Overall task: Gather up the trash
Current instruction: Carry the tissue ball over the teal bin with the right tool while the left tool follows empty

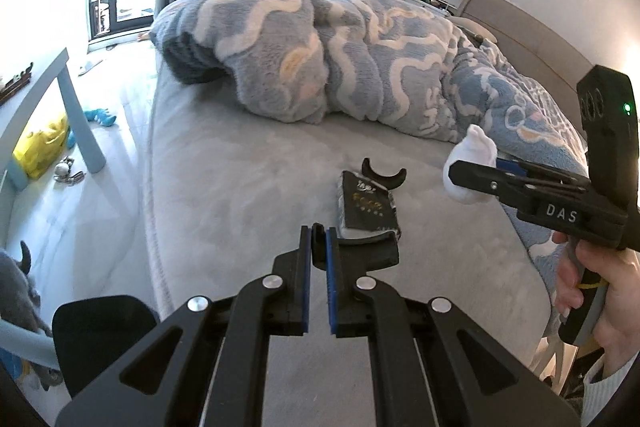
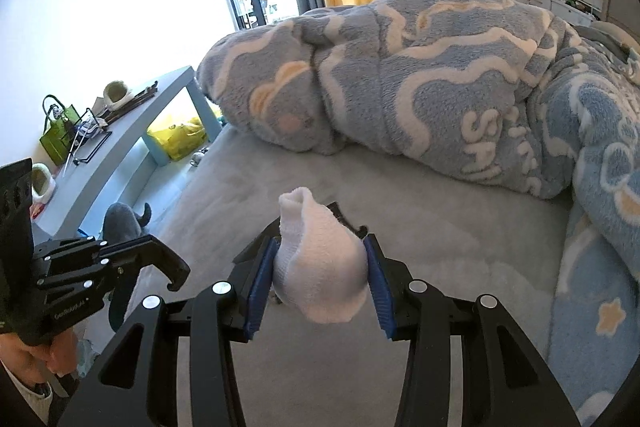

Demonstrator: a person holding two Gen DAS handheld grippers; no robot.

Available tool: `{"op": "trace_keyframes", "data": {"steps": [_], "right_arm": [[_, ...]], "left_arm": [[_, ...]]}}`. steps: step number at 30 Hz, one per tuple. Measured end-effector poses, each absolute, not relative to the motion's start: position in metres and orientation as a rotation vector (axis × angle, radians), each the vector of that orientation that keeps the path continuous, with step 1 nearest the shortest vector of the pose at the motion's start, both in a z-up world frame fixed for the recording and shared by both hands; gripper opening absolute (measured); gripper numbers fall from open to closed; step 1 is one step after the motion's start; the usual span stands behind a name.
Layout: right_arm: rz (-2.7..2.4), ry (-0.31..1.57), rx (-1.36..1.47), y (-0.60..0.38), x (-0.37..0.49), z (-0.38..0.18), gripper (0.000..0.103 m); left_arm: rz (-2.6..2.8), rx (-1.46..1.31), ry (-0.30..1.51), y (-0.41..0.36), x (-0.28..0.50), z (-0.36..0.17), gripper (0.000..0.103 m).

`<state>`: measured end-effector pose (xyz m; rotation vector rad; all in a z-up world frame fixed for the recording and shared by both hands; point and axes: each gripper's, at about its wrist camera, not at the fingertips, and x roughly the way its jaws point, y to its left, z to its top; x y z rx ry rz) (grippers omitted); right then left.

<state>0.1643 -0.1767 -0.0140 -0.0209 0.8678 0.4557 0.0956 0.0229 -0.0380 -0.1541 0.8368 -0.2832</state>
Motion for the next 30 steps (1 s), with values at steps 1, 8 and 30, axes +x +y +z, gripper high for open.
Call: {"op": "trace_keyframes", "data": {"steps": [1, 8, 30], "right_arm": [[0.459, 0.868, -0.019, -0.175, 0.162, -0.014, 0.045], [0.480, 0.870, -0.007, -0.161, 0.147, -0.017, 0.045], [0.625, 0.876, -0.012, -0.067, 0.129, -0.021, 0.045]], "left_arm": [[-0.281, -0.155, 0.836, 0.025, 0.093, -0.038, 0.008], [-0.260, -0.159, 0.833, 0.037, 0.076, -0.036, 0.008], [-0.150, -0.172, 0.829, 0.127, 0.045, -0.040, 0.008]]}}
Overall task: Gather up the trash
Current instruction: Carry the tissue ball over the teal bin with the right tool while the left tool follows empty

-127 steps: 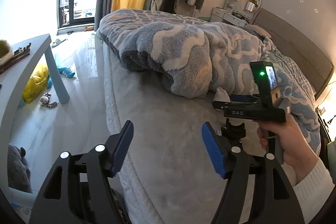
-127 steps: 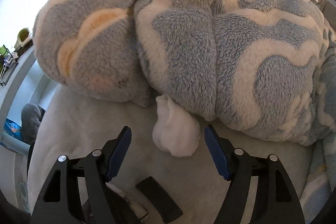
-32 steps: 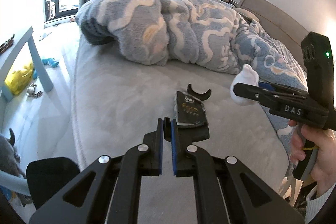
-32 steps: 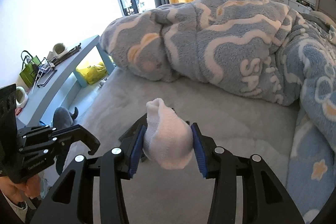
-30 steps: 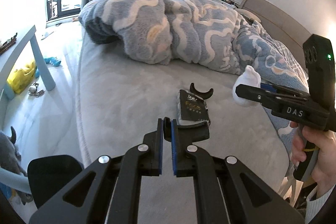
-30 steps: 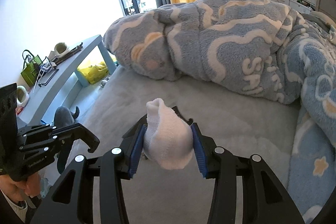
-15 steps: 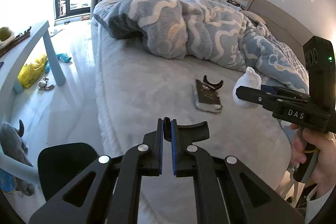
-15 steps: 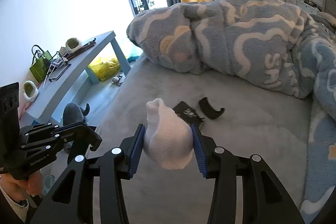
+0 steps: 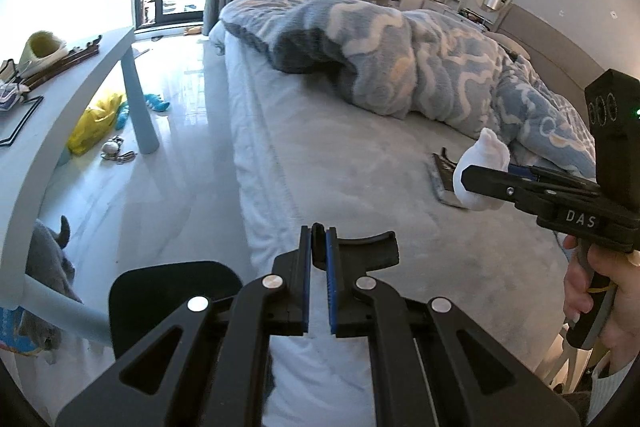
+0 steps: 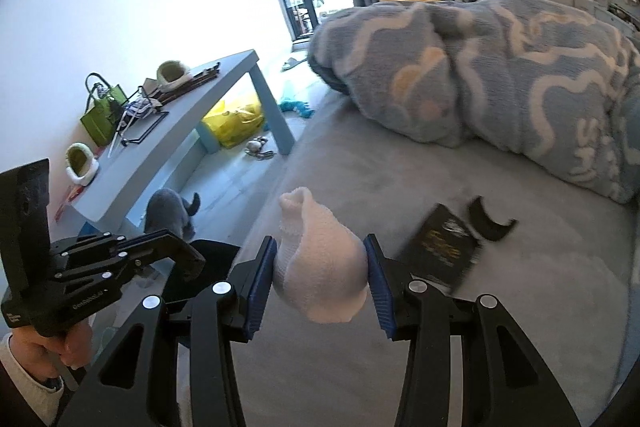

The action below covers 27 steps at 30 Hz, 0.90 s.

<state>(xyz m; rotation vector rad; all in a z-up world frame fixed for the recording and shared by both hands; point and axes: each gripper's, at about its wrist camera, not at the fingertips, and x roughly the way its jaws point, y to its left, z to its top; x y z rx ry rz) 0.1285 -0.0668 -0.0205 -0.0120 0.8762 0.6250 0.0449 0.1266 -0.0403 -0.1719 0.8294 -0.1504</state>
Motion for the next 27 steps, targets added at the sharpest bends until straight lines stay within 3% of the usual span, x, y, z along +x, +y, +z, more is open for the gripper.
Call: {"op": "trace_keyframes", "data": {"steps": [27], "right_arm": [[0.835, 0.917, -0.053, 0.074, 0.114, -0.036, 0.045]], "left_arm": [[0.017, -0.189, 1.073, 0.239, 0.026, -0.111, 0.008]]}}
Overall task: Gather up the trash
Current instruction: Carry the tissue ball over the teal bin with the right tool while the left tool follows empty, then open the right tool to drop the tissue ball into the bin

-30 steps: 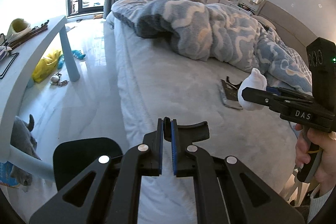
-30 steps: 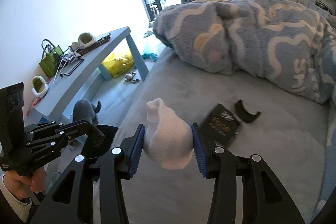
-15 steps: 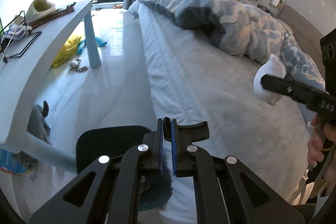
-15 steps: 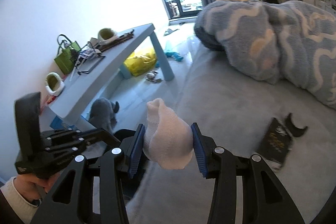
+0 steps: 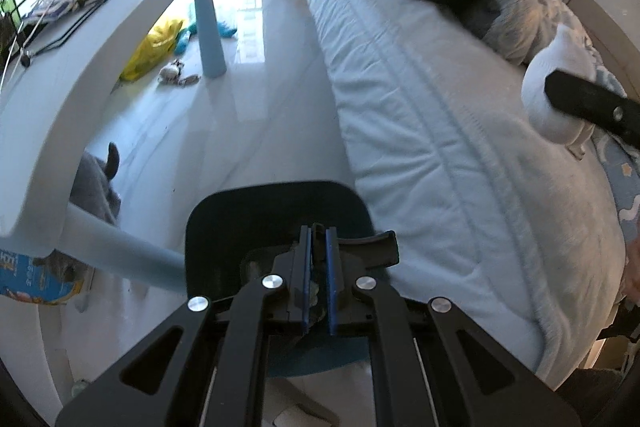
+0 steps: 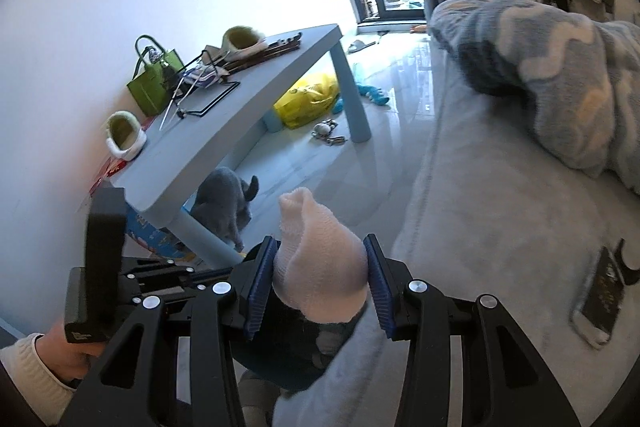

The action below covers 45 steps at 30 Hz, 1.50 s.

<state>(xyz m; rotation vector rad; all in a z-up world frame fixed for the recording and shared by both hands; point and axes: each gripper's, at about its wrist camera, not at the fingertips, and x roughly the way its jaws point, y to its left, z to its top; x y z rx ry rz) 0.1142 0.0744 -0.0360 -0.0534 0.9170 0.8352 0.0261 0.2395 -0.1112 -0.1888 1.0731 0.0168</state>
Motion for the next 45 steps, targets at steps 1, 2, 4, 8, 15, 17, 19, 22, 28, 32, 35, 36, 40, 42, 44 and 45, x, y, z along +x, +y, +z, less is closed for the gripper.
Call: {"op": "trace_keyframes", "data": {"steps": [1, 2, 4, 8, 15, 17, 19, 22, 28, 32, 35, 36, 40, 42, 44, 45], "right_arm": [[0.843, 0.919, -0.056, 0.079, 0.114, -0.037, 0.045], [0.849, 0.921, -0.058, 0.083, 0.113, -0.038, 0.045], [0.861, 0.926, -0.064, 0.091, 0.111, -0.041, 0.045], [0.877, 0.941, -0.078, 0.107, 0.109, -0.048, 0.045], [0.893, 0.967, -0.103, 0.132, 0.107, -0.061, 0.045], [0.896, 0.978, -0.109, 0.137, 0.108, -0.066, 0.045], [0.896, 0.991, -0.118, 0.142, 0.108, -0.072, 0.045], [0.886, 1.016, -0.131, 0.149, 0.108, -0.082, 0.045], [0.866, 1.072, -0.168, 0.163, 0.109, -0.104, 0.045], [0.862, 1.100, -0.192, 0.171, 0.106, -0.116, 0.045], [0.864, 1.121, -0.213, 0.178, 0.103, -0.125, 0.045], [0.864, 1.125, -0.219, 0.181, 0.103, -0.126, 0.045], [0.851, 1.160, -0.259, 0.189, 0.098, -0.139, 0.045], [0.845, 1.173, -0.281, 0.192, 0.095, -0.145, 0.045], [0.845, 1.182, -0.305, 0.195, 0.091, -0.151, 0.045], [0.848, 1.187, -0.310, 0.197, 0.089, -0.153, 0.045]], "left_arm": [[0.020, -0.190, 1.088, 0.243, 0.025, -0.114, 0.008], [0.021, -0.192, 1.097, 0.245, 0.024, -0.116, 0.008], [0.026, -0.194, 1.115, 0.249, 0.022, -0.120, 0.008], [0.022, -0.203, 1.159, 0.256, 0.020, -0.128, 0.012], [0.018, -0.218, 1.155, 0.267, 0.011, -0.124, 0.036], [0.018, -0.226, 1.143, 0.273, 0.008, -0.121, 0.041], [0.023, -0.232, 1.133, 0.278, 0.007, -0.119, 0.044], [0.038, -0.246, 1.113, 0.285, 0.003, -0.114, 0.047], [0.043, -0.265, 1.012, 0.296, -0.004, -0.087, 0.044], [0.035, -0.280, 0.957, 0.300, -0.009, -0.073, 0.043], [0.031, -0.288, 0.929, 0.302, -0.011, -0.066, 0.040], [0.030, -0.291, 0.923, 0.303, -0.011, -0.064, 0.040], [0.034, -0.280, 0.888, 0.302, -0.013, -0.054, 0.036], [0.037, -0.280, 0.863, 0.302, -0.016, -0.048, 0.036], [0.035, -0.280, 0.832, 0.301, -0.018, -0.040, 0.036], [0.033, -0.282, 0.820, 0.301, -0.018, -0.036, 0.036]]}}
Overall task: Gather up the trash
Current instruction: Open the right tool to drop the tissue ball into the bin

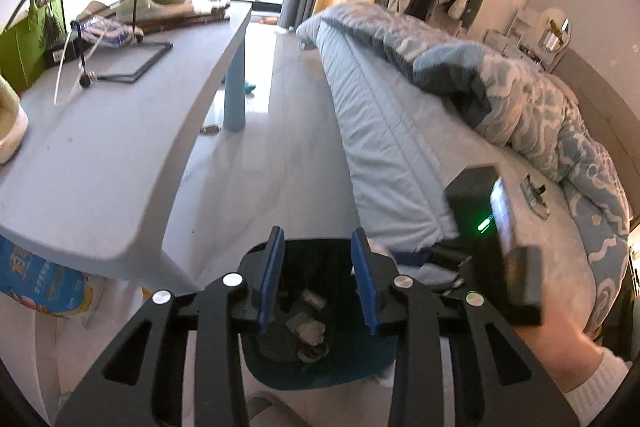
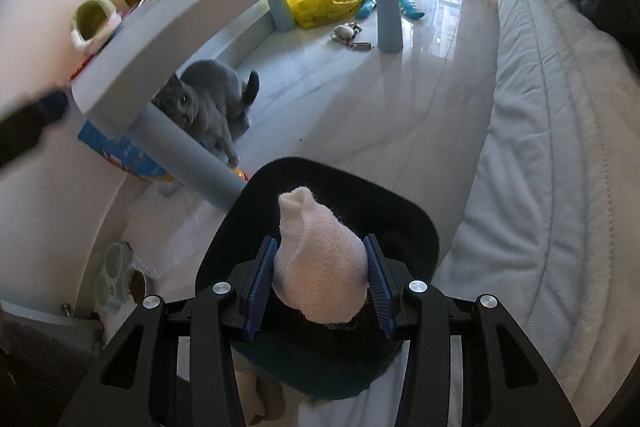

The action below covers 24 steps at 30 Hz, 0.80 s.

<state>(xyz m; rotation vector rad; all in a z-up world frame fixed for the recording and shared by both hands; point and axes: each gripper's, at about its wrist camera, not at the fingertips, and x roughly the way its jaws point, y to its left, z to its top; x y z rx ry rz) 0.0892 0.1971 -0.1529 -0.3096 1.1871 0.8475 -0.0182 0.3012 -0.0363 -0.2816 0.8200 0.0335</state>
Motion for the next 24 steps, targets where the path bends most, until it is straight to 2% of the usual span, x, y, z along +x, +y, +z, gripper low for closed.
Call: {"op": "trace_keyframes", "data": {"steps": [10, 12, 18, 24], "right_arm": [[0.862, 1.219, -0.366, 0.202, 0.077, -0.162, 0.050], [0.869, 1.214, -0.369, 0.201, 0.075, -0.160, 0.057], [0.880, 1.186, -0.332, 0.190, 0.076, -0.146, 0.057], [0.902, 1.112, -0.268, 0.171, 0.080, -0.118, 0.058]], "left_arm": [[0.004, -0.309, 0.756, 0.298, -0.020, -0.018, 0.044], [-0.003, -0.313, 0.744, 0.296, -0.021, -0.015, 0.046], [-0.017, -0.307, 0.701, 0.287, -0.021, 0.000, 0.052], [-0.039, -0.291, 0.672, 0.271, -0.017, 0.012, 0.063]]}}
